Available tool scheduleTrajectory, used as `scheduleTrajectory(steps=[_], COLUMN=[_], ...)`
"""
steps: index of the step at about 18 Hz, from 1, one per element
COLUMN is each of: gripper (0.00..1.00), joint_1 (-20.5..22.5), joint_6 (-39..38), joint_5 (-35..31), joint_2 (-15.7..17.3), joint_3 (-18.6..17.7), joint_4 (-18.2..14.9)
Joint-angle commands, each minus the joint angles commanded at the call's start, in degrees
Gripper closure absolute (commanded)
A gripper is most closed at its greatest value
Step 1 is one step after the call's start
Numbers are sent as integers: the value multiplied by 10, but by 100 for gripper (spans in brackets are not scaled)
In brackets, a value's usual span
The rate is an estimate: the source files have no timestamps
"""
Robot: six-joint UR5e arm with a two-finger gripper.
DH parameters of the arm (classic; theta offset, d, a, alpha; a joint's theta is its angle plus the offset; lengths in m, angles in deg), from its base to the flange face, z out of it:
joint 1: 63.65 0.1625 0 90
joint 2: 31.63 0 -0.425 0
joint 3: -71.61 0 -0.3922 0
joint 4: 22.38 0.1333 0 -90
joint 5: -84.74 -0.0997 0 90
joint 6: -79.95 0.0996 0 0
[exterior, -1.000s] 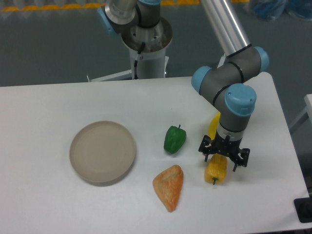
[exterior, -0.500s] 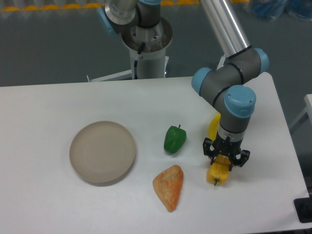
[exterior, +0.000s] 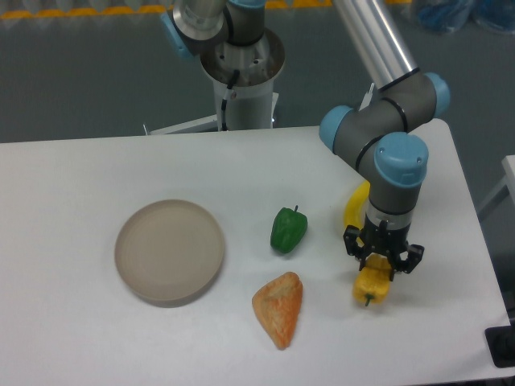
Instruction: Pick up the yellow pepper from the table
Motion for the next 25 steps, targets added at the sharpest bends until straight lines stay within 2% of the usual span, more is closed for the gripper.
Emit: scheduleTrajectory(steps=[2,5,13,25], gripper=[69,69,69,69], joint_1=[1,2,5,6], joint_6=[13,16,64,65], joint_5=[0,0,-18,-33], joint_2=[11,40,50,52], joint_3=[11,9,11,11], joint_4=[-14,-31,-41,-40])
